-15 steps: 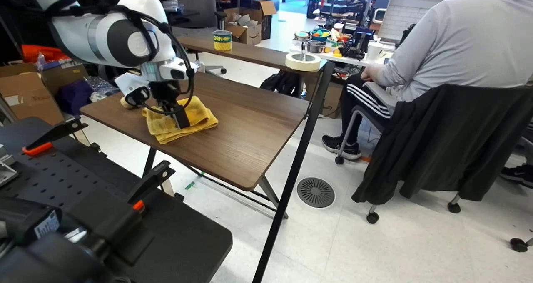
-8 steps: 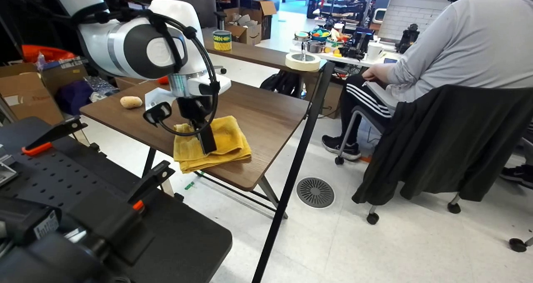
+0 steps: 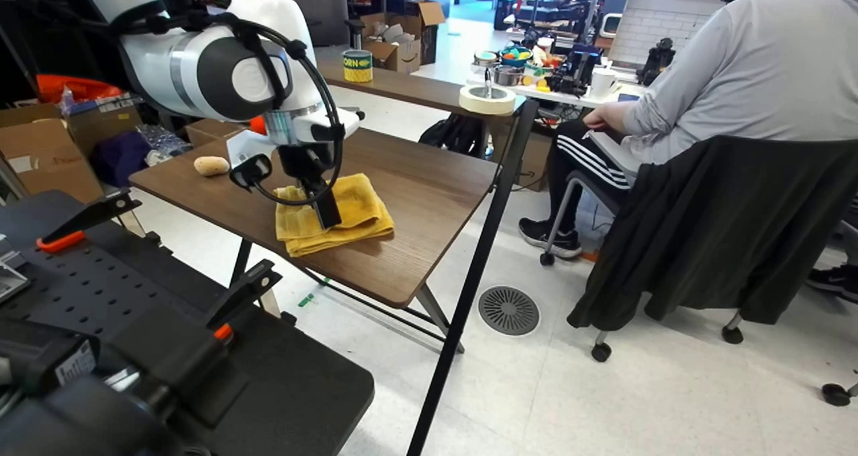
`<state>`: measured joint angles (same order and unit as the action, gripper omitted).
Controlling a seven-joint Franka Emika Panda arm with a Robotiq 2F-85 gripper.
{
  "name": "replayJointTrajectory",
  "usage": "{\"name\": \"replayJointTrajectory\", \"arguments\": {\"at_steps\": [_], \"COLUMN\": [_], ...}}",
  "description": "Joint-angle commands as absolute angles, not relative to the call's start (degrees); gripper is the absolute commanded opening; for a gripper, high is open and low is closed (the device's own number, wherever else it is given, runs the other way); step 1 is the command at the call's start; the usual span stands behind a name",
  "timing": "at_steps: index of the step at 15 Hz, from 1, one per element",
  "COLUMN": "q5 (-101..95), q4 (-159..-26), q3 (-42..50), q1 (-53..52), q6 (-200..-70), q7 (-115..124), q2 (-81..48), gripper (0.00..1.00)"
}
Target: Move the round object to the left and use the towel to wipe the table
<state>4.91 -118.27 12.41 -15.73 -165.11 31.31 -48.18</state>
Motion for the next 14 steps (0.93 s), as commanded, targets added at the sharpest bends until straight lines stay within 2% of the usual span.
{"name": "replayJointTrajectory", "arguments": {"at_steps": [1,6,14], "q5": [5.39,5.34,7.09], "q4": [-111.45,-101.7,-98.58], "q3": [11.63,14.01,21.64], "q1": [-20.51,-24.36,-17.26], "q6": [-167.42,-165.87,-165.16], "q7": [32.31,35.3,43.25], "q2": [-53.16,-58.7,-61.09], "gripper": [1.0,1.0,1.0]}}
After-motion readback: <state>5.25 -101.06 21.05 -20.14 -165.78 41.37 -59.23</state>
